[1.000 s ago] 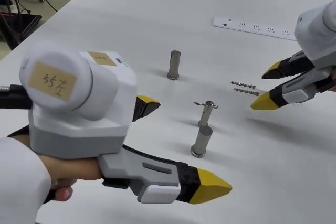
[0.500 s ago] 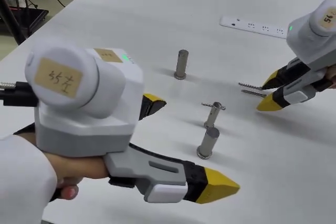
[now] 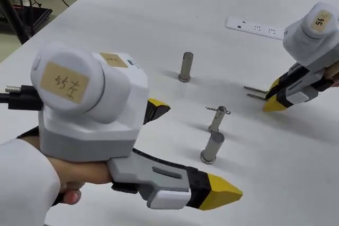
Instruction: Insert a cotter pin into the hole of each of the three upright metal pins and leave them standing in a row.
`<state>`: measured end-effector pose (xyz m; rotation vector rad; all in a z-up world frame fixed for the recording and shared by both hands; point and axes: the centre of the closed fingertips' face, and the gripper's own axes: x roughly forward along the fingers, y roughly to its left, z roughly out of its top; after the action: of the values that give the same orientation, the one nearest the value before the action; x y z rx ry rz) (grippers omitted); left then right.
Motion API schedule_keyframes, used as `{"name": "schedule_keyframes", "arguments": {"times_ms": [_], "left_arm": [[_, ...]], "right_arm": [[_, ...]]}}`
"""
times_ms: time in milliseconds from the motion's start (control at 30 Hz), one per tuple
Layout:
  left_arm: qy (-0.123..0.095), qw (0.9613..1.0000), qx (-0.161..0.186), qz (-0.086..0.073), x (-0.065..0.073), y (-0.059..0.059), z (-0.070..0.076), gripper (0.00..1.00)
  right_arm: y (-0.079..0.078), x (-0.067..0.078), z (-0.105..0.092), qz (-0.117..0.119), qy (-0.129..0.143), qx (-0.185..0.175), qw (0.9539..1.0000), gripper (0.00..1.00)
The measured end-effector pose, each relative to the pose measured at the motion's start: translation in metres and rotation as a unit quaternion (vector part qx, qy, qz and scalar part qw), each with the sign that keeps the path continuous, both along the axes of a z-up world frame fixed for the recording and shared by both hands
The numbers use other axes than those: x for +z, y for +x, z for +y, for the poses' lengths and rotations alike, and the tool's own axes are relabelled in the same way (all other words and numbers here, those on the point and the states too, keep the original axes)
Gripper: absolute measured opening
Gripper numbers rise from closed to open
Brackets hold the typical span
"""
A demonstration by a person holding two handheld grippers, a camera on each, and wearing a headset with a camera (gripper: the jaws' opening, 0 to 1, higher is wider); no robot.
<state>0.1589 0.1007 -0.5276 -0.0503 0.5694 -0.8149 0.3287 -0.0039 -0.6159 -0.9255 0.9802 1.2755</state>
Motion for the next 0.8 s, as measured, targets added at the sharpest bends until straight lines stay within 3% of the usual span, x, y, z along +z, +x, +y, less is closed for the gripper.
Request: {"name": "schedule_keyframes", "arguments": {"times_ms": [267,367,500,533,700,800], "left_arm": [[0.003,0.9999,-0.01,-0.002,0.0,0.0,-0.001,0.89],[-0.004,0.9999,-0.012,0.0,0.0,-0.002,-0.003,0.88],[-0.01,0.9998,-0.015,0.0,0.001,-0.002,-0.005,0.89],[-0.01,0.9998,-0.016,0.001,0.0,-0.003,-0.005,0.89],[-0.008,0.9999,-0.015,0.004,-0.003,-0.002,-0.004,0.89],[-0.009,0.9999,-0.012,0.003,-0.003,-0.001,-0.003,0.89]], "right_arm": [[0.008,-0.001,-0.001,-0.006,-0.022,0.002,0.9997,0.07],[0.007,-0.001,0.001,-0.011,-0.035,0.02,0.9991,0.05],[0.013,-0.001,0.002,-0.016,-0.045,0.015,0.9988,0.0],[0.017,0.0,0.002,-0.027,-0.048,0.026,0.9982,0.0],[0.01,0.002,0.004,-0.021,-0.072,0.065,0.995,0.0],[0.009,0.002,0.005,-0.02,-0.08,0.064,0.9945,0.0]]}}
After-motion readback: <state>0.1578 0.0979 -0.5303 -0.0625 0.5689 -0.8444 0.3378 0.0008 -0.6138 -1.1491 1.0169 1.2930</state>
